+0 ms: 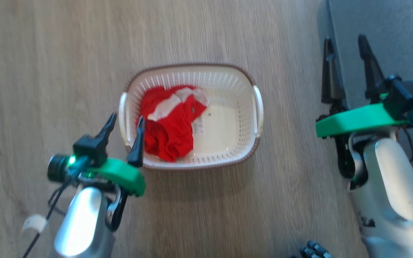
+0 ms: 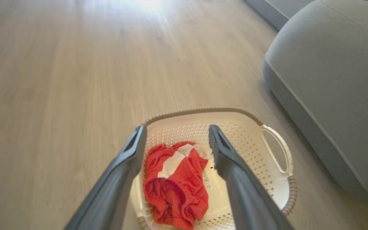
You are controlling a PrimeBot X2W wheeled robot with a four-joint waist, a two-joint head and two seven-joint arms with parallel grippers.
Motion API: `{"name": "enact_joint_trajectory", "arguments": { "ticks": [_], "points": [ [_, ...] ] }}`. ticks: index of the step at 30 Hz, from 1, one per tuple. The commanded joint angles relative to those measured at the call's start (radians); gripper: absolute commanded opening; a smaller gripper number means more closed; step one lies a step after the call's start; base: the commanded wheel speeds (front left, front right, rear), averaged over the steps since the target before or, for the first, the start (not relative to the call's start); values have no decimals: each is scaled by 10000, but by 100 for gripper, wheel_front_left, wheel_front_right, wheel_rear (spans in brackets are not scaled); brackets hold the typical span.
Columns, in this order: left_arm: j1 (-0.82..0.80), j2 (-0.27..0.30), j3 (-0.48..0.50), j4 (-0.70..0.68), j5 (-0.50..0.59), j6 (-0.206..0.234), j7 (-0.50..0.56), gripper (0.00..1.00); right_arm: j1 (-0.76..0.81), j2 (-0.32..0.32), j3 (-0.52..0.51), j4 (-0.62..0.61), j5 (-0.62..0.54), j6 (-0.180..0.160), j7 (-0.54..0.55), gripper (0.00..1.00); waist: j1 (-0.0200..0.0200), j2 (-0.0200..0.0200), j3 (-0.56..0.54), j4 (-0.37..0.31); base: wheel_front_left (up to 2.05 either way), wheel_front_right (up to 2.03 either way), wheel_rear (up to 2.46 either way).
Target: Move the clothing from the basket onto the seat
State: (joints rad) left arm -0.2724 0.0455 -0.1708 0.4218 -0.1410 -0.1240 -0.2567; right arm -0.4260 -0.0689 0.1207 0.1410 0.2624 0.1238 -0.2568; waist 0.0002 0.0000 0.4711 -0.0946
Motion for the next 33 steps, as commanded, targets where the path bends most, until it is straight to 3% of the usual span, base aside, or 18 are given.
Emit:
{"name": "enact_joint_trajectory", "arguments": {
  "ticks": [1,12,20,33],
  "points": [
    [-390,75,115,-130,92,-42,-51,100,-256,146,231,-432,-116,69,-49,100,-2,0,891,-313,0,0,0],
    [-2647,470,-1935,1437,79,-65,-51,100,-1221,184,567,-850,138,69,-49,100,-2,0,3062,-965,0,0,0],
    [-4688,690,-2893,3855,808,-26,9,100,-1539,185,742,-983,601,69,-49,100,-2,0,3975,-1482,0,0,0],
    [-7344,592,-3861,6990,2018,785,1703,100,-1541,186,957,-948,1314,69,-49,100,-2,0,4642,-2150,0,0,0]
  ]
}}
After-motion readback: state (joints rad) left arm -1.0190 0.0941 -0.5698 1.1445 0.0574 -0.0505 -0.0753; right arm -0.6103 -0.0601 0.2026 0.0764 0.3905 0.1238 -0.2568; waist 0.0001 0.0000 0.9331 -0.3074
